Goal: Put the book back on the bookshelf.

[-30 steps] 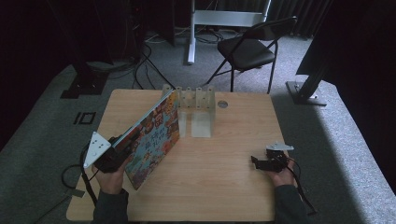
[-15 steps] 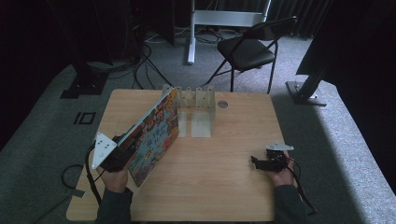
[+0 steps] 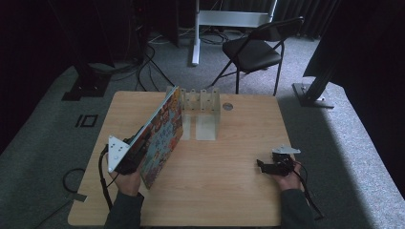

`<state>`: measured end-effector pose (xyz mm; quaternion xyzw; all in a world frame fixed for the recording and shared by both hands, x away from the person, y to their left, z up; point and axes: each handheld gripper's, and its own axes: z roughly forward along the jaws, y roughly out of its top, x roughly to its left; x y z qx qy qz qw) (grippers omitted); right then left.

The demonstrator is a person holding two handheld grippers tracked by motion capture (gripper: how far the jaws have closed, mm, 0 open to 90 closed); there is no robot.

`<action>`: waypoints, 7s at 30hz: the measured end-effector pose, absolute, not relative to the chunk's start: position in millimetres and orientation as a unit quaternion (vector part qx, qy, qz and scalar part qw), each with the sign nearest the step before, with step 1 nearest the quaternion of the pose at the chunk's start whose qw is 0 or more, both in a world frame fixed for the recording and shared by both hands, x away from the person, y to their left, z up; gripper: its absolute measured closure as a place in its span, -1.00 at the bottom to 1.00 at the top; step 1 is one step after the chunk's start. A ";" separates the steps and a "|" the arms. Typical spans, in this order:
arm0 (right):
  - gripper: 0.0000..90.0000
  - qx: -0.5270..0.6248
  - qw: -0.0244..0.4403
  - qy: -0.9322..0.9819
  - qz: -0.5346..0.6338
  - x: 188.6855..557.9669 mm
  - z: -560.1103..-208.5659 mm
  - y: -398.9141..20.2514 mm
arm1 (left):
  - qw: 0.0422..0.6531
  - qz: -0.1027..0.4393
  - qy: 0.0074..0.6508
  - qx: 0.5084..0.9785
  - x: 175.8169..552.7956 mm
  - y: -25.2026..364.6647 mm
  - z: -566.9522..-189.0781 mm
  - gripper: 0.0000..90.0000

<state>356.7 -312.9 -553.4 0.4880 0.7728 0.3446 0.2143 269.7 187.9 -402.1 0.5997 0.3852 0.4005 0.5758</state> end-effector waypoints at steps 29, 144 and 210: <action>-0.61 0.488 0.215 0.772 0.345 356.8 -553.5 -313.1 | 0.548 0.451 0.388 0.588 281.7 162.1 -406.3 0.77; -0.61 0.489 0.214 0.772 0.345 356.8 -553.4 -313.1 | 0.510 0.526 0.454 0.508 329.9 117.9 -414.2 0.77; -0.61 0.489 0.215 0.772 0.345 356.8 -553.4 -313.1 | 0.530 0.491 0.450 0.525 329.2 138.1 -412.3 0.48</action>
